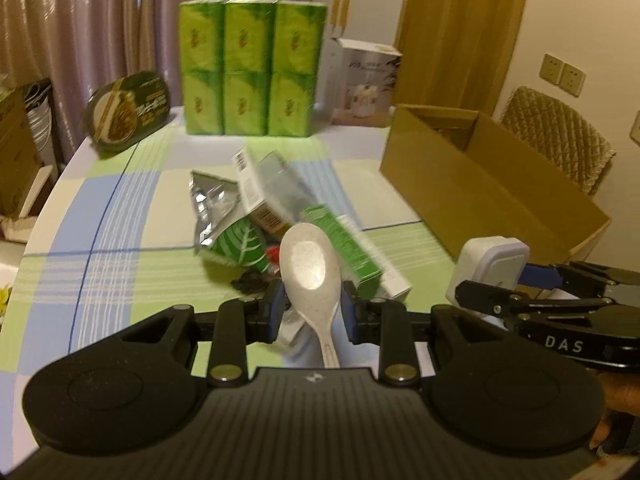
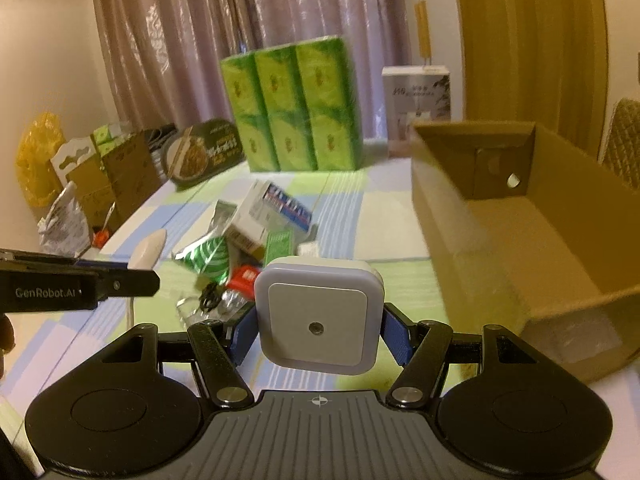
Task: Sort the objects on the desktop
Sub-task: 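Carry the spoon and night light into the cardboard box and release both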
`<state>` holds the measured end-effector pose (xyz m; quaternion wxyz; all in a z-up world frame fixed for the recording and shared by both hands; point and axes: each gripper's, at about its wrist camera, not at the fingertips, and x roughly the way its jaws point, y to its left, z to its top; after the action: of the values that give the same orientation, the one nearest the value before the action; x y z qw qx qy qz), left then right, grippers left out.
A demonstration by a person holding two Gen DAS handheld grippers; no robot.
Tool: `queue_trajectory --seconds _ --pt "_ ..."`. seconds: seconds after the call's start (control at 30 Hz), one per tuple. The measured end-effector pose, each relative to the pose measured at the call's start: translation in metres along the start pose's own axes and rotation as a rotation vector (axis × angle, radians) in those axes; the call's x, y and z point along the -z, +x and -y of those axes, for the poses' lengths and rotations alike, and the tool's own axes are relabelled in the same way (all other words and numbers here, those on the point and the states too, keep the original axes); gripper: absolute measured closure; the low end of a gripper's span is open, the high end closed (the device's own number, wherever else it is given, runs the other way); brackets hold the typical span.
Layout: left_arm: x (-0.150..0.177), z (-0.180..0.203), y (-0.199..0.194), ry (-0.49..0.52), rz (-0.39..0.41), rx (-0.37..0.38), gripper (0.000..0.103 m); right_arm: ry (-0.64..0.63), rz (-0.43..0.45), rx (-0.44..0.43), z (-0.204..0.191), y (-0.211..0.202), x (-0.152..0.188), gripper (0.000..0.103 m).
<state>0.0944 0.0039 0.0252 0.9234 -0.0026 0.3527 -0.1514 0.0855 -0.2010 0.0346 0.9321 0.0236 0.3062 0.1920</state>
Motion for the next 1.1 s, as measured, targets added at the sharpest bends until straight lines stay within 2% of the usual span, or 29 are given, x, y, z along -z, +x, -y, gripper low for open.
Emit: queue_trajectory --seconds 0.23,0.43,0.63,0.83,1.1 --pt "-0.03 0.034 0.003 0.038 0.034 0.055 0.078 0.019 0.093 0.036 0.022 -0.023 -0.031 0.04" --pt "-0.065 0.077 0.013 0.078 0.075 0.111 0.078 0.034 0.161 0.116 0.065 -0.045 -0.056 0.04" --pt "-0.101 0.121 0.031 0.096 0.104 0.181 0.078 0.047 0.165 0.211 0.117 -0.052 -0.064 0.04" --pt "-0.127 0.164 0.056 0.079 0.113 0.239 0.078 0.071 0.159 0.253 0.155 -0.055 -0.063 0.04" --pt "-0.131 0.202 0.088 0.059 0.089 0.256 0.078 0.098 0.131 0.262 0.181 -0.051 -0.049 0.04"
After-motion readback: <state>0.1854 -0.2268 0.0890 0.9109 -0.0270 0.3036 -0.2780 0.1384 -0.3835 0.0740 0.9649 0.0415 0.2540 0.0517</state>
